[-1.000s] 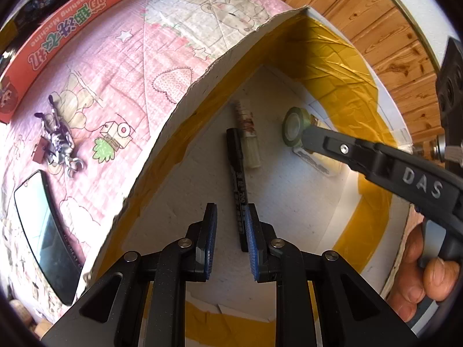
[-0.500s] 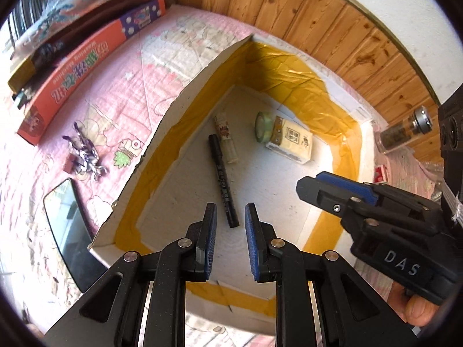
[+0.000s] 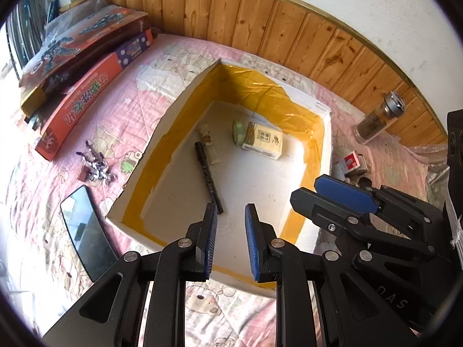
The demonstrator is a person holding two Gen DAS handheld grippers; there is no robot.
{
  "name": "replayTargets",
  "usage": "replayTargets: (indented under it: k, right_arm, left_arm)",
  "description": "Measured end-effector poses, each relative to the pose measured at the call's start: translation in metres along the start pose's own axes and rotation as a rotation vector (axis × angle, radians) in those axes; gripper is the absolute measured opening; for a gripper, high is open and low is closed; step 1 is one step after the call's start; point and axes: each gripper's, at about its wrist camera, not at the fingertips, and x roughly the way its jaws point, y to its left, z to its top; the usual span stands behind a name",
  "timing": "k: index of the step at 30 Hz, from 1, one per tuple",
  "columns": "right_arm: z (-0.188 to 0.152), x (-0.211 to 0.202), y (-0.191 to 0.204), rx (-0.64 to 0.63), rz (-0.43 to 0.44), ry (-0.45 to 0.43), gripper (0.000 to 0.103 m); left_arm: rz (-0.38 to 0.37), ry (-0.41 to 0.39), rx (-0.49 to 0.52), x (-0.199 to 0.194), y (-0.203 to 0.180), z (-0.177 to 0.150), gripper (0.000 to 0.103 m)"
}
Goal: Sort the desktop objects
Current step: 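Move both grippers back toward the glasses and plastic box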
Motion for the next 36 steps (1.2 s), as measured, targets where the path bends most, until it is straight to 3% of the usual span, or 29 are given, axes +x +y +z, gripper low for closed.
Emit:
replayTargets:
  k: [18,26,36]
  right_arm:
    - [-0.066,-0.067,-0.034,0.113,0.085,-0.208,0.039]
    - [-0.101,-0.077,-0.064,0.196,0.051,-0.224,0.039]
    - [-0.155,-0.092,-0.141,0.42,-0.075,-0.23,0.039]
  left_arm:
    - [-0.051,-0.024,0.008,-0.024,-0.017,-0.028,0.024]
    - [-0.116,-0.025,0.116,-0.023,-0.064,-0.032,0.024]
    - [-0.214,0.085,0.226,0.011,-0.131,-0.036,0.026]
